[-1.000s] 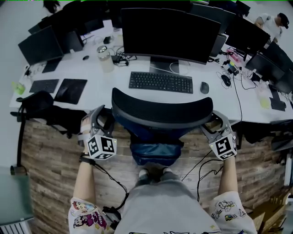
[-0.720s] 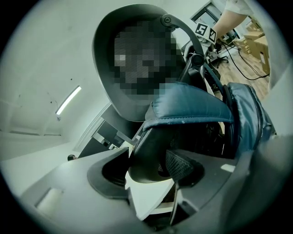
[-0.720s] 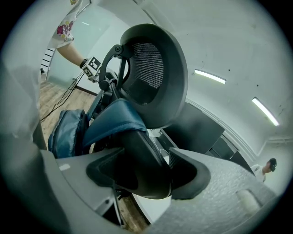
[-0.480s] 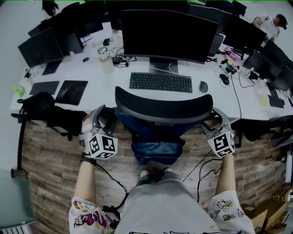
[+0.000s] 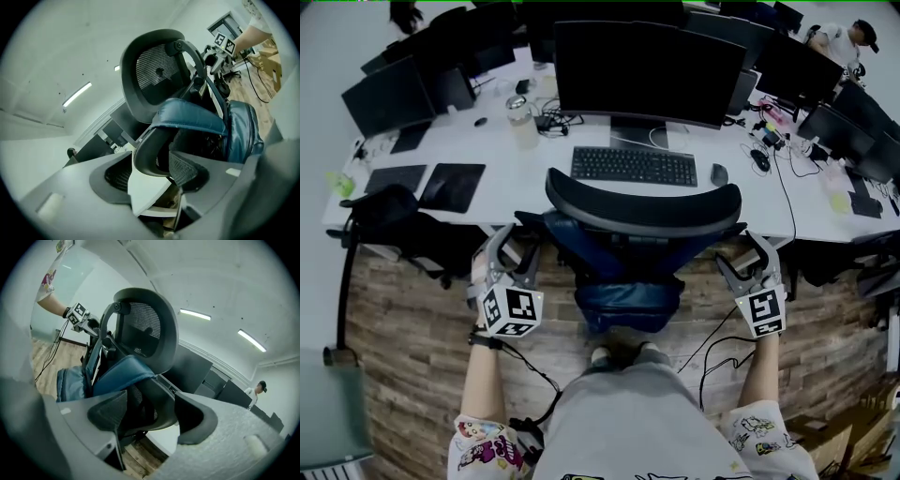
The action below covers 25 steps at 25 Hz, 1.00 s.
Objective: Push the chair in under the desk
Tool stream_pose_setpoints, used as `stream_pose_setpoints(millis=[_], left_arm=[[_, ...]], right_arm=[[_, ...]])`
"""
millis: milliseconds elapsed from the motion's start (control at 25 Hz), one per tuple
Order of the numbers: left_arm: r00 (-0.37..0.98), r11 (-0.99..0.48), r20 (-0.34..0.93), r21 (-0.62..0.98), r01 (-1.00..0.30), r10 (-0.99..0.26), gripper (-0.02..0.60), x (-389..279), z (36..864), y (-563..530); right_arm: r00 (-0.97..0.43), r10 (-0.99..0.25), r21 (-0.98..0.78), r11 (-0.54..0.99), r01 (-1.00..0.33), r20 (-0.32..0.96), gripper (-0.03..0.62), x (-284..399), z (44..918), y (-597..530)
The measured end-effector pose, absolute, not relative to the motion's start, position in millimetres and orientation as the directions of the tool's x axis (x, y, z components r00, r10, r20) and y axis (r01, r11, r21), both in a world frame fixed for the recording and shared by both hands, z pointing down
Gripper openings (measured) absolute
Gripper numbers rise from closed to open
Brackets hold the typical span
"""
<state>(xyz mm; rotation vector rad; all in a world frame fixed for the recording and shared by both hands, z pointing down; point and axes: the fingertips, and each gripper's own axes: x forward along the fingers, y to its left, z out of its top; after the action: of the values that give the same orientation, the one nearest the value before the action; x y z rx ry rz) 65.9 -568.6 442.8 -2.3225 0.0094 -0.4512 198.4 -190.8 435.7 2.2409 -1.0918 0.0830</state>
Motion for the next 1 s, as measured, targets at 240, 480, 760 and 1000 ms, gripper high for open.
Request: stream_pose_setpoints(millis=[240,480,760,1000], left_arm=[[0.957,-0.781,0.276,-0.615,0.107,-0.087,0.235,48.5,428.8,-540.6],[0.97,-0.869,0.241,-0.487,0.093,-0.032,0.217,29.8,420.0,-505.4],[0.97,-0.946,0.241,-0.311,0.091,0.014,0.177,7.3,424.9,-477.2],[0.96,-0.978,0.277,-0.187,0.096,0.041,0.148,-7.7,438.3,-463.1]], right_arm=[[0.654,-0.721,0.412,-0.537,-0.736,0.228,0.296,160.3,419.0,-195.1],[0.602,-0.782,0.288,-0.546,-0.787,0.161,0.278,118.1,405.0,-217.8],[0.577,-0.807,0.163,-0.557,-0.814,0.126,0.222,88.4,405.8,-227.2],[0.575,-0.803,0.069,-0.572,-0.817,0.154,0.165,71.0,424.5,-228.1]])
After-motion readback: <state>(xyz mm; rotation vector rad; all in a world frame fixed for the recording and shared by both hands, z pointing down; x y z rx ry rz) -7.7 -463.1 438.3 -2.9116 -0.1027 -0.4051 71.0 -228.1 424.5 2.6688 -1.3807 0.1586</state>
